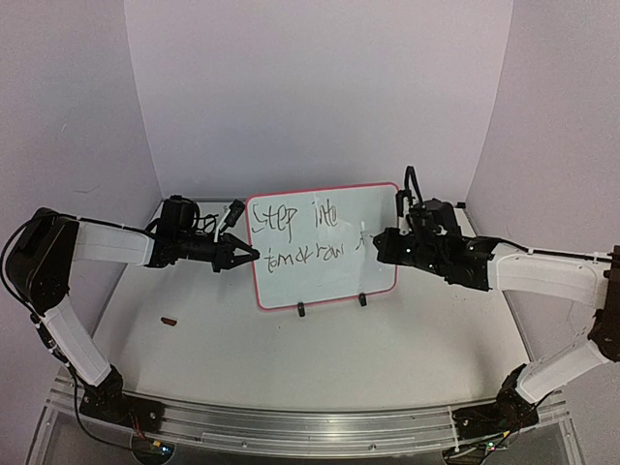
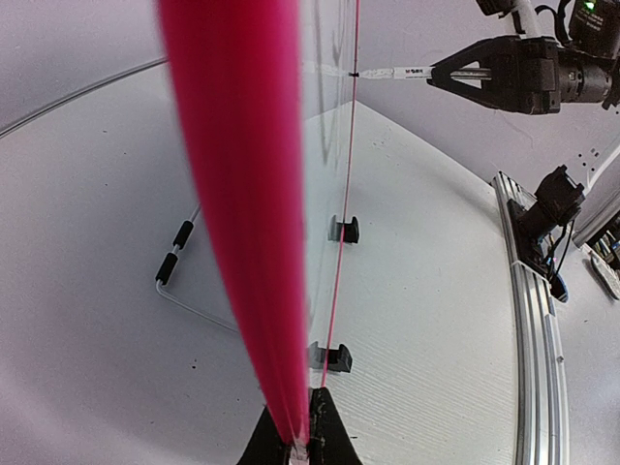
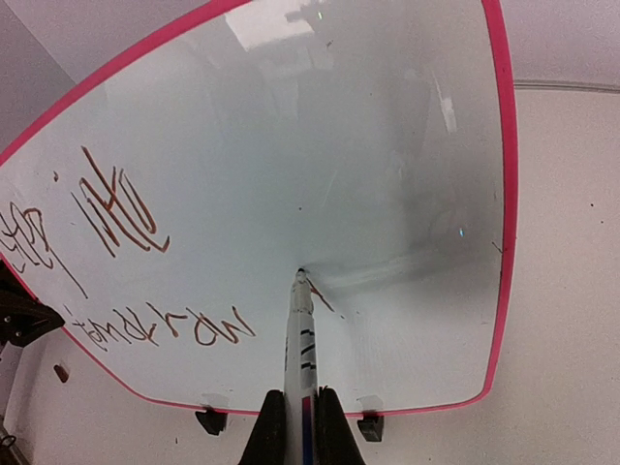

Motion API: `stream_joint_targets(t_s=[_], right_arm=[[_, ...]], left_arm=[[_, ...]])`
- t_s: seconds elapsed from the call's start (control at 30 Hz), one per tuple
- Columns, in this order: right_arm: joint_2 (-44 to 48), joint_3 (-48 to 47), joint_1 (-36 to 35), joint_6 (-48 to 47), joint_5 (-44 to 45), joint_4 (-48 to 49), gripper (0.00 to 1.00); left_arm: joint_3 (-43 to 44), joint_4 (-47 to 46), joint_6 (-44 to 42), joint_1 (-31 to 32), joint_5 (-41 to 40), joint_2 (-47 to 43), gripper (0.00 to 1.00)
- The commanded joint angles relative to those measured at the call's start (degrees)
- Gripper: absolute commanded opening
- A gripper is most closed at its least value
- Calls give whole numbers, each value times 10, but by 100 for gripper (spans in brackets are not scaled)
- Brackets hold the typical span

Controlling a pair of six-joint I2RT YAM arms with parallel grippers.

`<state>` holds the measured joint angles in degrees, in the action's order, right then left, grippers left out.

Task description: Write a sentence on the whiteboard

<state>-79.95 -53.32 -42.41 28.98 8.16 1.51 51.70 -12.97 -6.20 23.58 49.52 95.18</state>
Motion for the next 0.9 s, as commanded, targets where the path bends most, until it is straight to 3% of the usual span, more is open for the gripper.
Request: stream_joint_targets(t_s=[0.0, 0.87], right_arm=[[-14, -21, 2, -7, 6, 2, 0], [-2, 39, 2, 33, 29, -4, 0]], left_arm=[[-7, 34, -28, 2, -79, 8, 0], [-8, 35, -28, 1, -79, 4, 0]])
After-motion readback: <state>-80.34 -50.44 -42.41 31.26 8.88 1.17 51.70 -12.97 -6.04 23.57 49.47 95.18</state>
